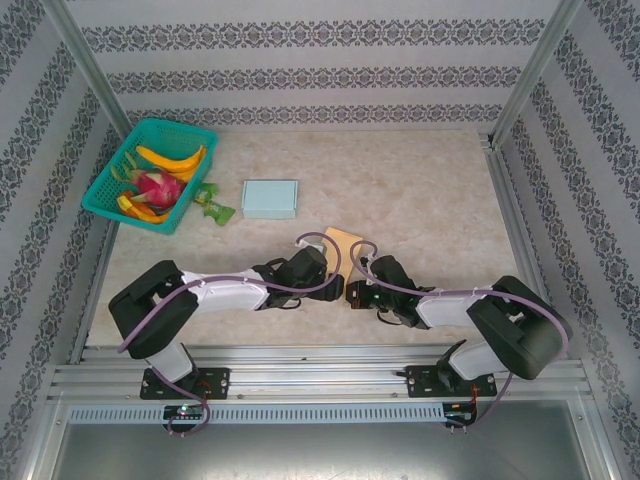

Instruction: Fold the paper box

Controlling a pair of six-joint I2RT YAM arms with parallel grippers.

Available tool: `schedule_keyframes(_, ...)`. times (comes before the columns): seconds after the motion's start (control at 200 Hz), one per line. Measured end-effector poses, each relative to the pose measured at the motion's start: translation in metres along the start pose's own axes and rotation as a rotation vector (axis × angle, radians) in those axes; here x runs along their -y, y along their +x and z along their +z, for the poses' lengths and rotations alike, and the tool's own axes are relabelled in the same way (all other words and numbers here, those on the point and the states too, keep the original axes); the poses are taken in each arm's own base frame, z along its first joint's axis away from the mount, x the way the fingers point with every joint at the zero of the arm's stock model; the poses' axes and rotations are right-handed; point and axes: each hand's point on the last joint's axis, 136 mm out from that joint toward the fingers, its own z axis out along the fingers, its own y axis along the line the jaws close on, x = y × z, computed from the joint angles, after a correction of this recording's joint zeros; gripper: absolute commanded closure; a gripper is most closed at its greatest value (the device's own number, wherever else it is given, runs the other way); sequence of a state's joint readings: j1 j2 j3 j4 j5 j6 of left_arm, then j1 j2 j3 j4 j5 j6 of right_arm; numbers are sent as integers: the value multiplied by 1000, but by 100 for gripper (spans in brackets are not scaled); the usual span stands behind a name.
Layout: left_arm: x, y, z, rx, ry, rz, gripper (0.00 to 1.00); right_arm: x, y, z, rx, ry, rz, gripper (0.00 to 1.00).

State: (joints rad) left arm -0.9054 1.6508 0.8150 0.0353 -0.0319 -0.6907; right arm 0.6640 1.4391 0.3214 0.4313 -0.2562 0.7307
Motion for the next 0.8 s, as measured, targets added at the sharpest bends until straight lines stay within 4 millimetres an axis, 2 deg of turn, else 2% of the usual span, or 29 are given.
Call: schedule_keyframes(0.799, 2, -1, 3, 34, -35, -54, 8, -1, -2, 1, 12, -9, 56, 100)
